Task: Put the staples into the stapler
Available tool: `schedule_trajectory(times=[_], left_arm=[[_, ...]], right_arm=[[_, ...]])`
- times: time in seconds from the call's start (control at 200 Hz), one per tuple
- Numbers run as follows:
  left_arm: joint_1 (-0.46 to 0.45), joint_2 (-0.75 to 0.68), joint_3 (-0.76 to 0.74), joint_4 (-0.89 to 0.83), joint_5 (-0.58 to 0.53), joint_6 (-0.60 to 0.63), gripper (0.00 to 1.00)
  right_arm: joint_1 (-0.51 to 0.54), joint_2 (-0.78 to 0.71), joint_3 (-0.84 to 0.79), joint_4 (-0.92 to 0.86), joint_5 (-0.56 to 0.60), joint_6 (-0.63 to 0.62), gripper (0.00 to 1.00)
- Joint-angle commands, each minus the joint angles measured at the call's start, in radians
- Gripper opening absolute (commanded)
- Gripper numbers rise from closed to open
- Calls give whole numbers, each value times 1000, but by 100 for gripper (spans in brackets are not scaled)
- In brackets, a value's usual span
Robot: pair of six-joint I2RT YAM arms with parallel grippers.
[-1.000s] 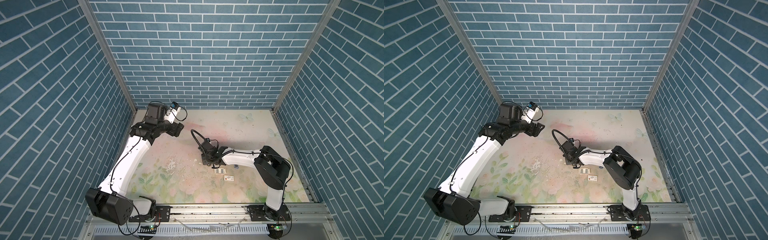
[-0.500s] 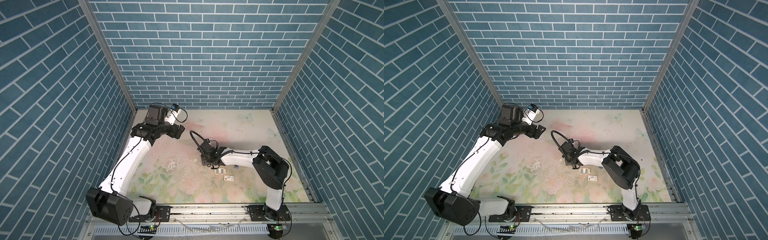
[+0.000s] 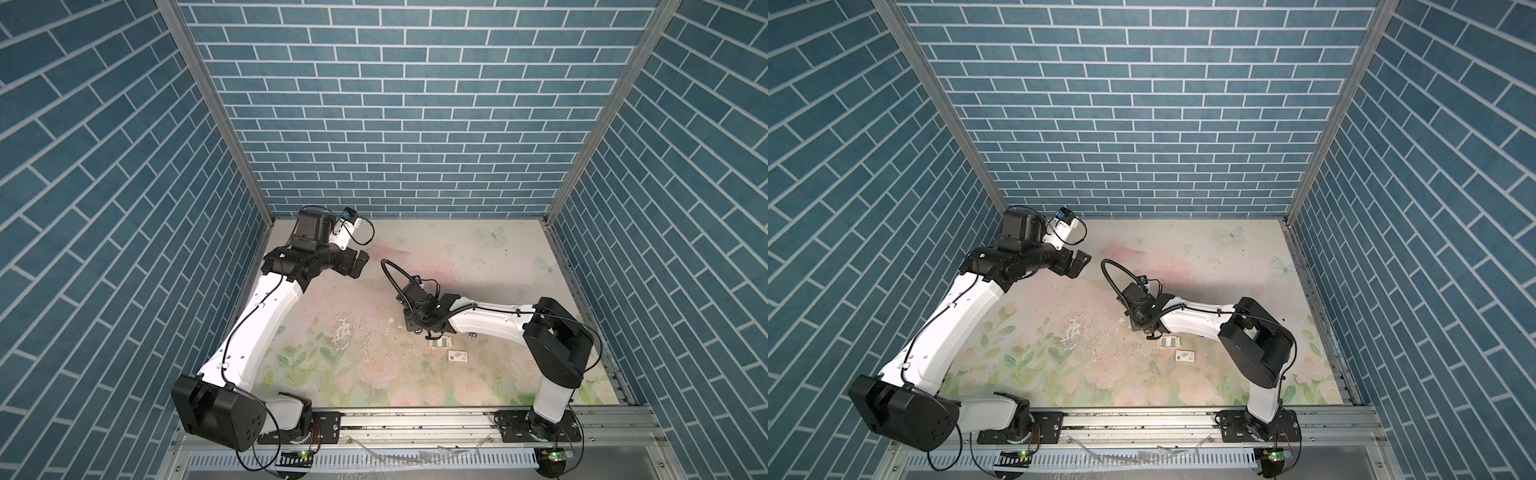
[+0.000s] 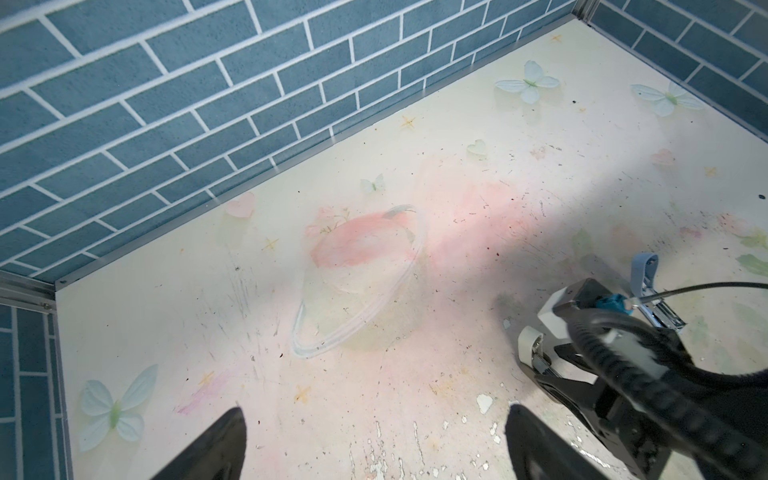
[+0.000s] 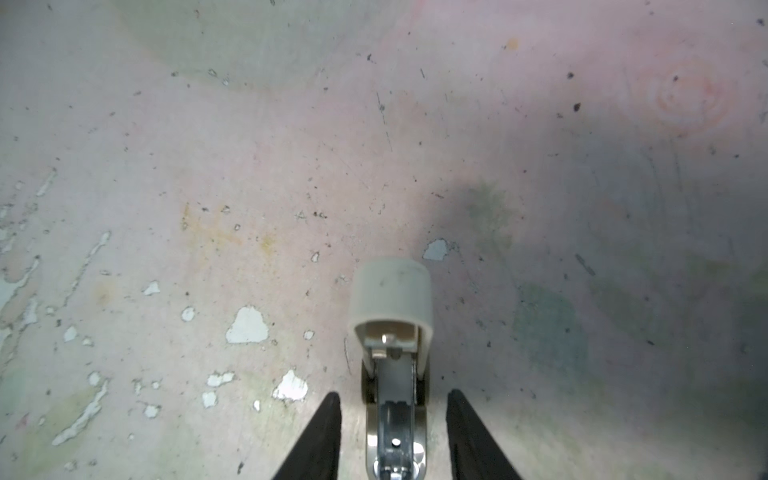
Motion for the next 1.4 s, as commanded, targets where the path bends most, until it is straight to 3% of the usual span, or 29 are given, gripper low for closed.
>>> schedule_trajectory(times=[0.0, 0.46, 0.755, 1.395], left_arm=[[5, -22, -15, -20, -23, 12, 98], [5, 31, -17, -30, 84, 48, 99], [5, 60, -8, -39, 161, 43, 99], [3, 67, -18, -55, 197, 48, 99]], right_arm=[[10, -60, -16, -73, 28, 49, 42], [15, -315, -225, -168, 29, 212, 25], [17, -304, -276, -126, 10, 271, 20], [45, -217, -265, -100, -23, 289, 22]])
